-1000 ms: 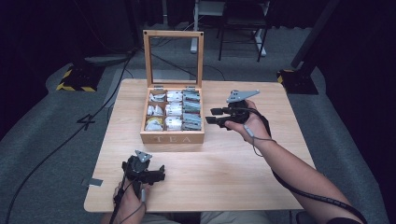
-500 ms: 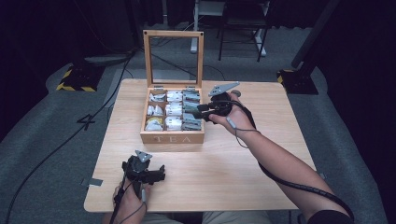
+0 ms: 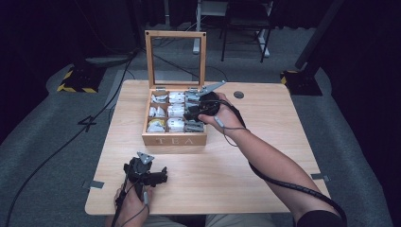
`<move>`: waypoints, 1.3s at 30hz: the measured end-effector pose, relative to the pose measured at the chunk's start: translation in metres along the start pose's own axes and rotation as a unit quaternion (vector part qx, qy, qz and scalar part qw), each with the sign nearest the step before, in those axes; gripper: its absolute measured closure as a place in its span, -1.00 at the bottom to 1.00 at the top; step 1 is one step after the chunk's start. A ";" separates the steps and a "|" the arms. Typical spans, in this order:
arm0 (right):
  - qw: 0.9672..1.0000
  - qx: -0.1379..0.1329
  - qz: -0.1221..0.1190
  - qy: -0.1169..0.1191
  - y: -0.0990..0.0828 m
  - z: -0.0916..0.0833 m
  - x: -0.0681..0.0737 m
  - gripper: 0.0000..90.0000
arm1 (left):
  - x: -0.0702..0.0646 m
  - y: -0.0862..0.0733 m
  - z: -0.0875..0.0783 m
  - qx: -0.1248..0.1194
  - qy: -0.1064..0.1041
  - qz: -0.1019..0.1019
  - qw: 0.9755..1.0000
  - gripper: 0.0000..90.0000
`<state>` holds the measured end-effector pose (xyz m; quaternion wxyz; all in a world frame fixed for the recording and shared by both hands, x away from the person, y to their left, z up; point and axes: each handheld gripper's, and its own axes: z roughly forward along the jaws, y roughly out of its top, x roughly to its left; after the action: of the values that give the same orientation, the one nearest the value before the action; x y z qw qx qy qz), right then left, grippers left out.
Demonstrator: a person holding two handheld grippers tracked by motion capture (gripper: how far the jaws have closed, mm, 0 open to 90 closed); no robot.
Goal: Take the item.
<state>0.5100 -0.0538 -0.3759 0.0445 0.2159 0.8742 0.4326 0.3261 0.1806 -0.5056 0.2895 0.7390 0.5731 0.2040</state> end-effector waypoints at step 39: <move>0.995 0.088 0.037 0.018 -0.013 0.078 0.014 0.66 | 0.000 0.001 0.001 -0.001 0.003 0.001 1.000 -0.99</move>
<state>0.5136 0.0031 -0.4331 -0.0068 0.2431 0.9009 0.3596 0.3275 0.1802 -0.5056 0.2881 0.7386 0.5733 0.2068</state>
